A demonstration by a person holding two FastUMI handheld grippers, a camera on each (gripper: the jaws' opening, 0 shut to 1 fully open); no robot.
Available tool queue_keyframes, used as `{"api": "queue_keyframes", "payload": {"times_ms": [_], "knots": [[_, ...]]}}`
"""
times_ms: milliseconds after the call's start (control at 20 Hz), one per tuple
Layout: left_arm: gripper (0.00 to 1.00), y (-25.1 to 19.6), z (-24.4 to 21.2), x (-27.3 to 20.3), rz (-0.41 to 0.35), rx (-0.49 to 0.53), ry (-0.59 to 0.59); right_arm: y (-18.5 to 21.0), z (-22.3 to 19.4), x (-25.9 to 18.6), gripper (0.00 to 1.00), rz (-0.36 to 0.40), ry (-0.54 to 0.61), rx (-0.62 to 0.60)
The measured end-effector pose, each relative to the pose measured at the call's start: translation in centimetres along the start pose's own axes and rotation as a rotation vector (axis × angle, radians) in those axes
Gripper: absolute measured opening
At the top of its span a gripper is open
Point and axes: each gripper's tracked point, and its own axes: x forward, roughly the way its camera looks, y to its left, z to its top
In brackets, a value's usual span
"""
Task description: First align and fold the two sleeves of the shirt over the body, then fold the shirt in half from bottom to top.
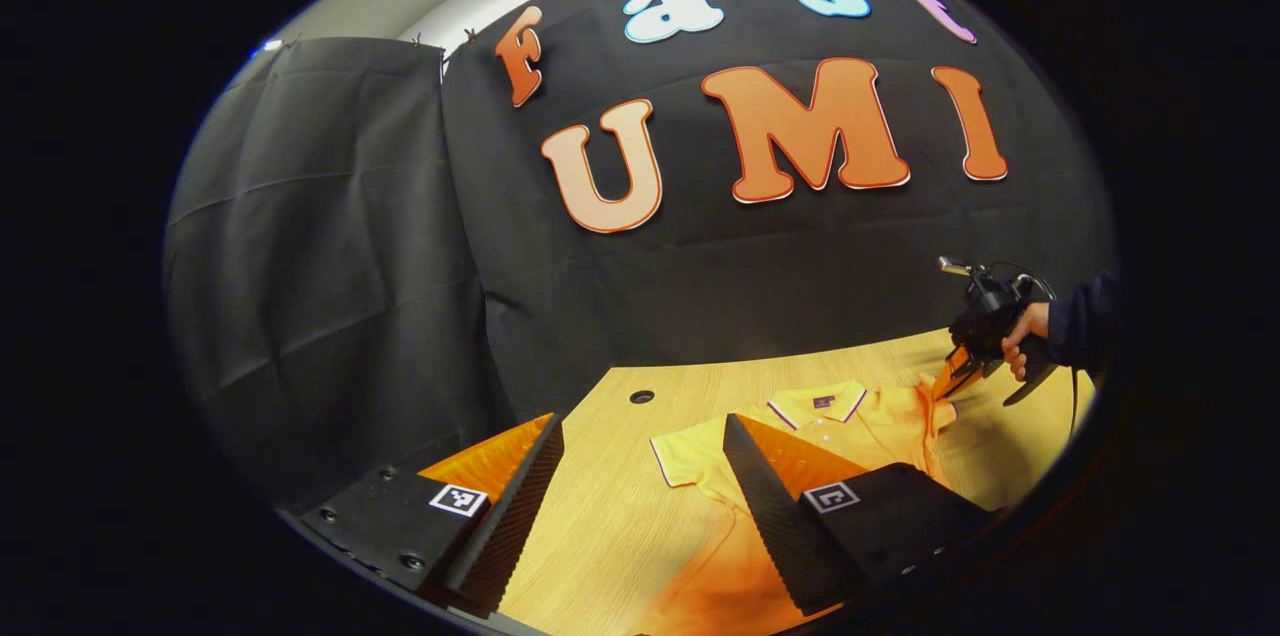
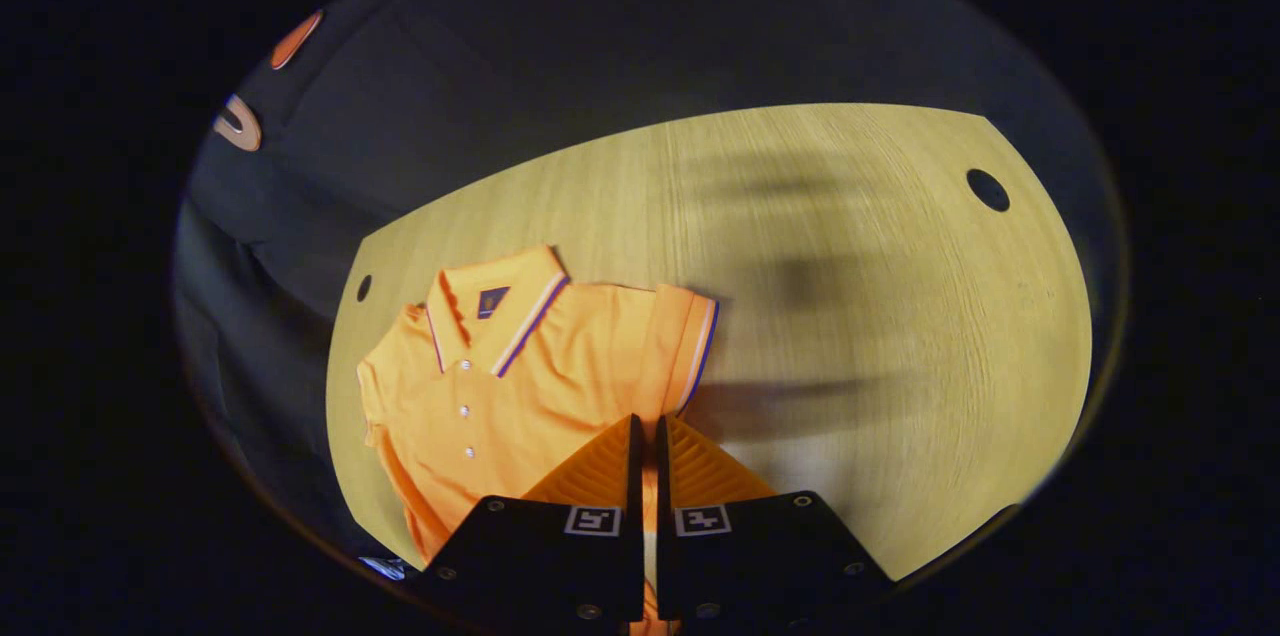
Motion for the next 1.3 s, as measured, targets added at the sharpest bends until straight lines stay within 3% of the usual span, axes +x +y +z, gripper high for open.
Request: {"api": "queue_keyframes", "payload": {"times_ms": [400,550,600,650,750,800,850,1000,1050,1100,1300], "knots": [[0.99,1.3,-1.9,1.7,0.011,-0.047,0.070,5.0,-1.8,0.3,0.05,0.048,0.053,-0.067],[0.99,3.1,-2.9,1.7,0.015,-0.074,0.076,8.1,-1.3,-0.9,0.28,0.137,0.019,-0.048],[0.99,3.4,-3.6,2.2,0.006,-0.083,0.082,8.6,-1.2,-1.3,0.31,0.142,0.003,-0.051],[1.00,3.6,-4.2,3.1,-0.010,-0.095,0.093,8.6,-1.1,-1.9,0.41,0.132,-0.011,-0.060],[0.99,3.8,-5.3,6.0,-0.060,-0.121,0.130,8.4,-1.3,-3.0,0.43,0.092,-0.046,-0.073],[0.99,3.8,-5.9,7.4,-0.087,-0.131,0.154,8.5,-1.4,-3.7,0.57,0.078,-0.066,-0.064],[0.99,4.0,-6.3,8.8,-0.113,-0.136,0.175,8.6,-1.7,-4.5,0.62,0.073,-0.083,-0.048],[0.99,3.6,-8.0,12.8,-0.194,-0.141,0.246,8.0,-3.4,-6.2,0.68,0.022,-0.106,0.013],[0.99,3.3,-8.6,13.9,-0.223,-0.140,0.276,8.0,-3.7,-6.7,0.58,0.009,-0.121,0.029],[0.99,3.4,-9.0,15.0,-0.244,-0.143,0.292,7.8,-4.1,-7.3,0.68,-0.007,-0.134,0.045],[0.99,3.0,-11.4,19.9,-0.306,-0.080,0.409,7.9,-5.9,-9.4,0.76,-0.056,-0.192,0.109]]}}
